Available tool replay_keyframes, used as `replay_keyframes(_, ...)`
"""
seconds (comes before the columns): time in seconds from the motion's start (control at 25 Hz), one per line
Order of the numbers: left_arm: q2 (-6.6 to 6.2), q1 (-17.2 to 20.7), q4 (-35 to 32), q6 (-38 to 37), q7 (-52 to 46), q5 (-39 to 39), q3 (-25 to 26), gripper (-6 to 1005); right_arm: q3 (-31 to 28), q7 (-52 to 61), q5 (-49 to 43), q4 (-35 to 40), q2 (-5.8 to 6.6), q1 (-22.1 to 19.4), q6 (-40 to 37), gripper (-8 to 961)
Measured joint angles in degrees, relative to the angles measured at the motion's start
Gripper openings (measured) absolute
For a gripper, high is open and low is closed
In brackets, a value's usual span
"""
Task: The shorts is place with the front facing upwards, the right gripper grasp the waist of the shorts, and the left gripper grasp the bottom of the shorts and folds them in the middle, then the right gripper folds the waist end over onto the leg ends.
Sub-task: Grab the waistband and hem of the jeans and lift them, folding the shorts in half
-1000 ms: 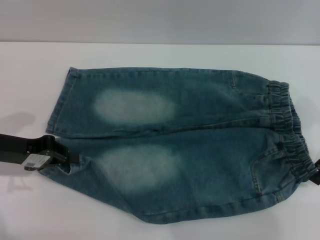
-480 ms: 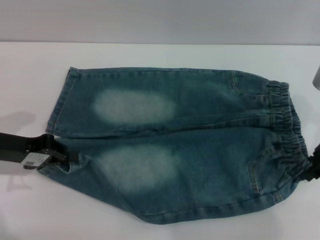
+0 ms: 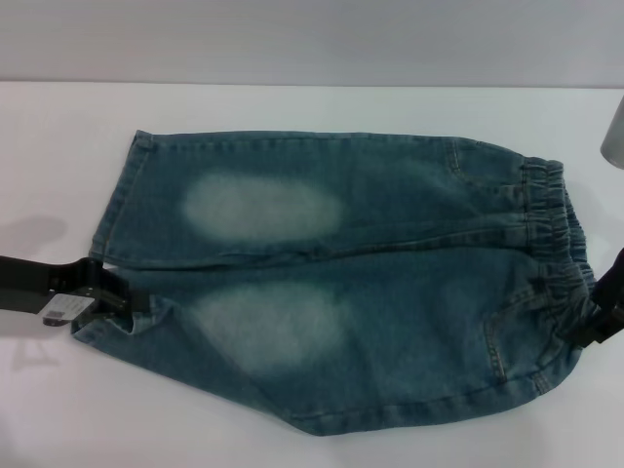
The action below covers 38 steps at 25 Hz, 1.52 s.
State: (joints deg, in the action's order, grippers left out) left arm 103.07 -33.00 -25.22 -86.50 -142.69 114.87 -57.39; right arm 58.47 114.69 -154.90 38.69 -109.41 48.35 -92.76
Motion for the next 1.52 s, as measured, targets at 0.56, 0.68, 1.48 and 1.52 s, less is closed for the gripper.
replay_keyframes(0.56,-0.66,-0.9,0.0,0.6,0.0,-0.1,1.1,61,-0.2,-1.8,-0.3,-0.8,0.13,0.4,1.9,102)
replay_keyframes(0.68,-0.84,-0.9,0.0,0.8,0.0,-0.1,2.3,61,-1.3,-2.6,-0.1,-0.4,0.26,0.1,1.2,13)
replay_keyframes(1.48,1.99,-4.2,-3.8,11.5,-1.4,-0.6,11.2,64,-28.0,-5.4,29.3,-1.5,0.86,-13.5,3.5,7)
replay_keyframes(1.52,2.31,-4.6,-3.9,12.6,-1.4,-0.5,11.2,64,-28.5,-5.4,29.7,-2.7,0.58,-13.7,5.5,7)
